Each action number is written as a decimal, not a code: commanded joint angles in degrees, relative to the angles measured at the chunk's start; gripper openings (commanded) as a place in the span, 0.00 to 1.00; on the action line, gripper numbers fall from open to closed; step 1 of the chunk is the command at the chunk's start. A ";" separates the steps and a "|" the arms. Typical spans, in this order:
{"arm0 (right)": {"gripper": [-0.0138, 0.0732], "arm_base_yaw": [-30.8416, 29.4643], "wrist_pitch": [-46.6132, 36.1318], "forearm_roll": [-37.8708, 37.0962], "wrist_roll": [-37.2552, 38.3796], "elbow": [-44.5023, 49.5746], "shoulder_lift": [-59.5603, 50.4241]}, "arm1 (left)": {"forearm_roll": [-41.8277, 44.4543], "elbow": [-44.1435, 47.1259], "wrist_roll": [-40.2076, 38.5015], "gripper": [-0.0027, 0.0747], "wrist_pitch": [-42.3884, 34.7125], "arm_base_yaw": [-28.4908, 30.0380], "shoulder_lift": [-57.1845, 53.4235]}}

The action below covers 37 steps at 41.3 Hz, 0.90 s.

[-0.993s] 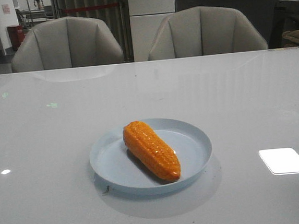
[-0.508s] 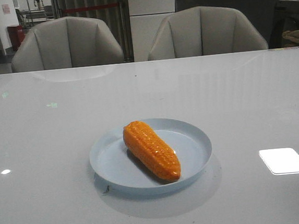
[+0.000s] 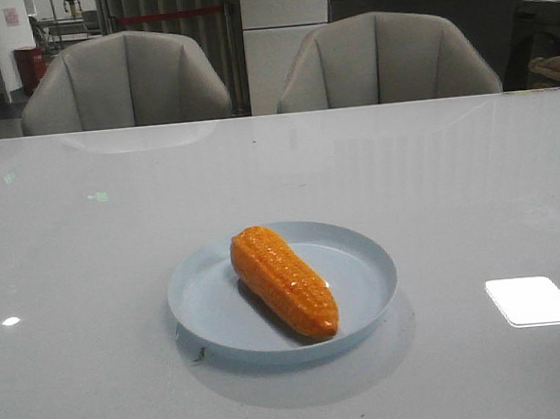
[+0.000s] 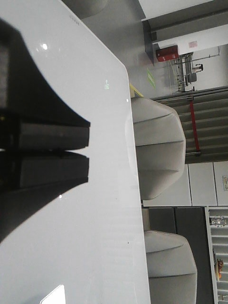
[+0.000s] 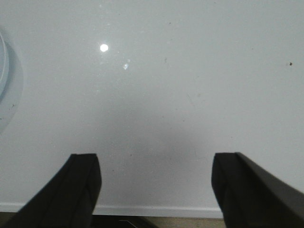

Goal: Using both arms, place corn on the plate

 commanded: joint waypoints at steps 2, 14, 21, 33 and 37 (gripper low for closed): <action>0.84 -0.40 -2.76 0.24 -0.35 -1.53 -1.33 | -0.31 2.18 -0.62 0.15 -4.40 -0.32 -0.97; 0.84 3.27 -3.09 -6.98 -0.35 -1.53 -4.65 | -0.31 2.18 -0.62 0.15 -4.40 -0.32 -0.97; 0.76 8.26 -3.27 -7.56 -0.35 -1.53 -7.93 | -0.31 2.18 -0.62 0.15 -4.40 -0.32 -0.97; 0.21 16.62 -5.88 -7.56 -0.35 -1.53 -17.94 | -0.31 2.18 -0.62 0.15 -4.40 -0.32 -0.97; 0.24 17.87 -6.49 -7.64 -0.35 -1.53 -22.49 | -0.31 2.18 -0.62 0.15 -4.40 -0.32 -0.97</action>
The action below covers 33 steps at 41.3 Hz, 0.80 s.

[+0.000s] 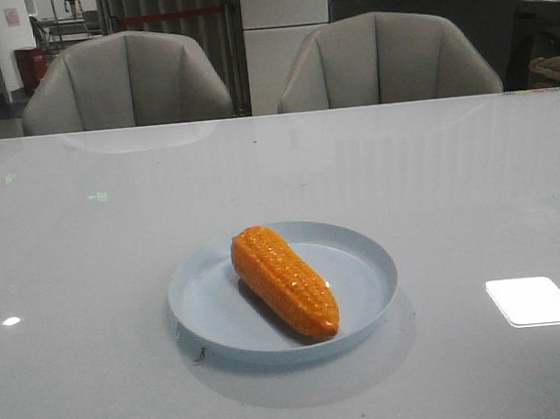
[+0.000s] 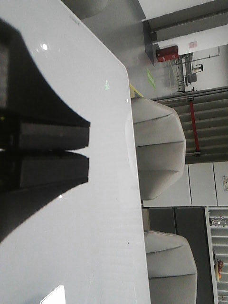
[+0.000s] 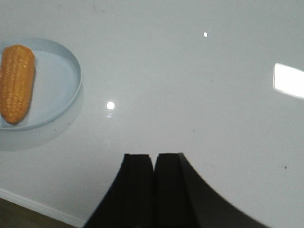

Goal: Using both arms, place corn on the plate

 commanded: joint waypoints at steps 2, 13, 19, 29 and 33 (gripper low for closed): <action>0.24 1.19 -5.05 -0.30 -0.35 -1.53 -5.64 | -0.31 2.18 -0.62 0.15 -4.40 -0.32 -0.97; 0.24 1.25 -6.62 0.22 -0.35 -1.46 -18.79 | -0.31 2.18 -0.62 0.15 -4.40 -0.32 -0.97; 0.24 1.25 -7.53 0.22 -0.35 -1.46 -19.80 | -0.31 2.18 -0.62 0.15 -4.40 -0.32 -0.97; 0.24 1.25 -11.64 0.17 -0.35 -1.39 -19.80 | -0.31 2.18 -0.62 0.15 -4.40 -0.32 -0.97; 0.24 1.25 -14.75 -1.21 -0.28 -0.81 -20.09 | -0.31 2.18 -0.62 0.15 -4.40 -0.32 -0.97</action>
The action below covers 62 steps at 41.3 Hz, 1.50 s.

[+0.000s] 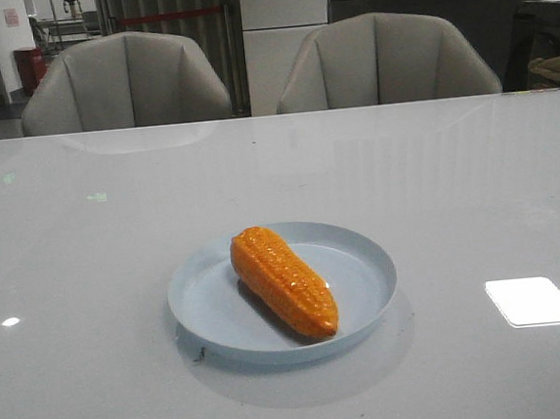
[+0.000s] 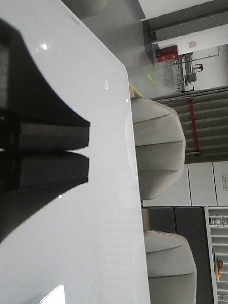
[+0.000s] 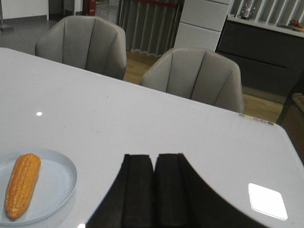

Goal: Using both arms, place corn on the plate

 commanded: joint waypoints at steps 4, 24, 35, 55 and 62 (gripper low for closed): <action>0.23 0.00 -11.68 -2.06 1.58 1.49 -1.16 | -0.31 2.18 -0.62 0.15 -4.40 -0.32 -0.97; 0.23 0.01 -24.43 -5.89 12.42 17.76 -8.37 | -0.31 2.18 -0.62 0.15 -4.40 -0.32 -0.97; 0.23 0.01 -32.34 -6.42 12.42 29.76 -8.37 | -0.31 2.18 -0.62 0.15 -4.40 -0.32 -0.97; 0.23 0.01 -30.74 -6.42 12.42 31.48 -8.37 | -0.31 2.18 -0.62 0.15 -4.40 -0.32 -0.97; 0.23 0.01 -30.74 -6.42 12.42 31.48 -8.37 | -0.31 2.18 -0.62 0.15 -4.40 -0.32 -0.97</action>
